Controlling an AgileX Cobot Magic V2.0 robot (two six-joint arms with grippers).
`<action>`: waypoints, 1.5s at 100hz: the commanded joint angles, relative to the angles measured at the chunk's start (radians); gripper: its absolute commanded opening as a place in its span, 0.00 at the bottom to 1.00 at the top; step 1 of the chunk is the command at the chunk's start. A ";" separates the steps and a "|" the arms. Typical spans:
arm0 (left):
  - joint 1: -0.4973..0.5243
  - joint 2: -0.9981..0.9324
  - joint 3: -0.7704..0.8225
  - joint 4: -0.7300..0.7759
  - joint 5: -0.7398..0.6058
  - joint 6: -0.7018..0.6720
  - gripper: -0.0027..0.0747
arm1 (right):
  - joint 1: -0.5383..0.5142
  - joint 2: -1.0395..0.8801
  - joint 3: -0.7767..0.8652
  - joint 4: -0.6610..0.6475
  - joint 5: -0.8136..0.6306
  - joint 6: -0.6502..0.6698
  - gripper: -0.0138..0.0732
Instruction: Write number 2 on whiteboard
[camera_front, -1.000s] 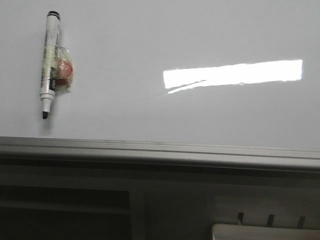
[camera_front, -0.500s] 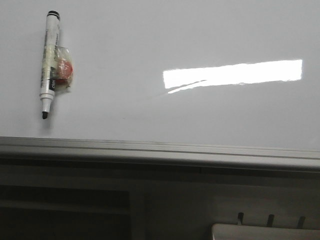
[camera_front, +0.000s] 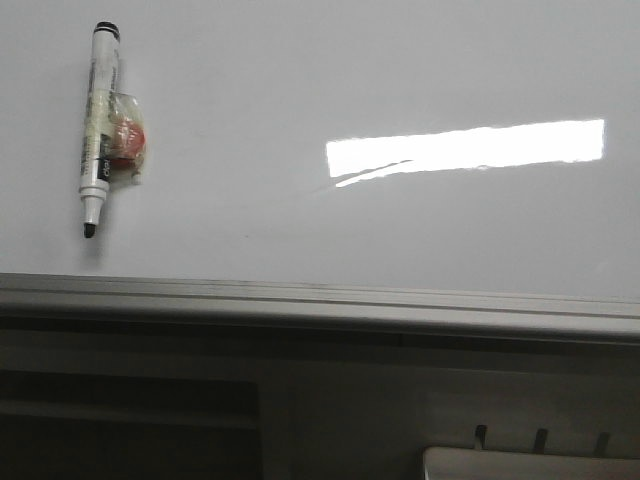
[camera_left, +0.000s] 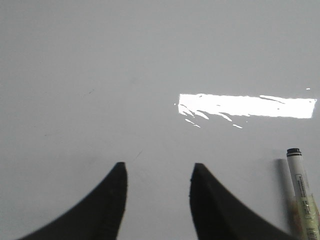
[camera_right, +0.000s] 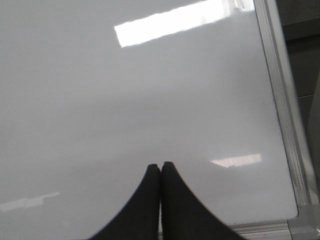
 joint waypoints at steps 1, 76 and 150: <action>0.002 0.020 -0.037 -0.010 -0.093 -0.004 0.60 | 0.004 0.023 -0.015 -0.016 -0.076 -0.011 0.09; -0.439 0.258 -0.035 -0.062 -0.163 0.020 0.53 | 0.201 0.023 -0.002 0.506 -0.029 -0.682 0.09; -0.715 0.862 -0.044 -0.238 -0.694 0.014 0.54 | 0.224 0.023 -0.002 0.649 -0.169 -0.761 0.09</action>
